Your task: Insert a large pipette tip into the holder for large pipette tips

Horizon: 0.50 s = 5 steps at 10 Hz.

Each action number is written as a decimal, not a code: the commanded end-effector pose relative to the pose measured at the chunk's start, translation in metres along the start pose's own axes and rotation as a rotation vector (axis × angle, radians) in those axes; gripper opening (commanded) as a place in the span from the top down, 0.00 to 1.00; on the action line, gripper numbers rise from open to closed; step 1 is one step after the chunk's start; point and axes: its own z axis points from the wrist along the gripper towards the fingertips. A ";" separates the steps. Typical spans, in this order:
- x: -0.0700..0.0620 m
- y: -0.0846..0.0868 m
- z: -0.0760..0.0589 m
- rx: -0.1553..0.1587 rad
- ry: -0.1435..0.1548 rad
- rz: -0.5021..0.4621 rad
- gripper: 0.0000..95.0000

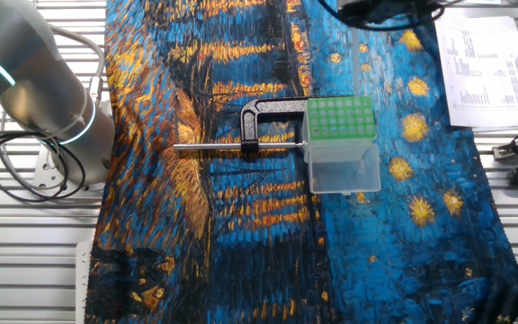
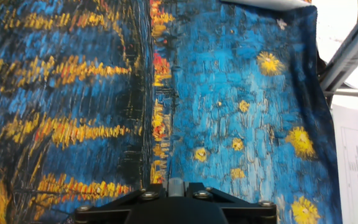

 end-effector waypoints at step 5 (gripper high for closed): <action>0.002 0.001 -0.002 -0.021 -0.055 -0.016 1.00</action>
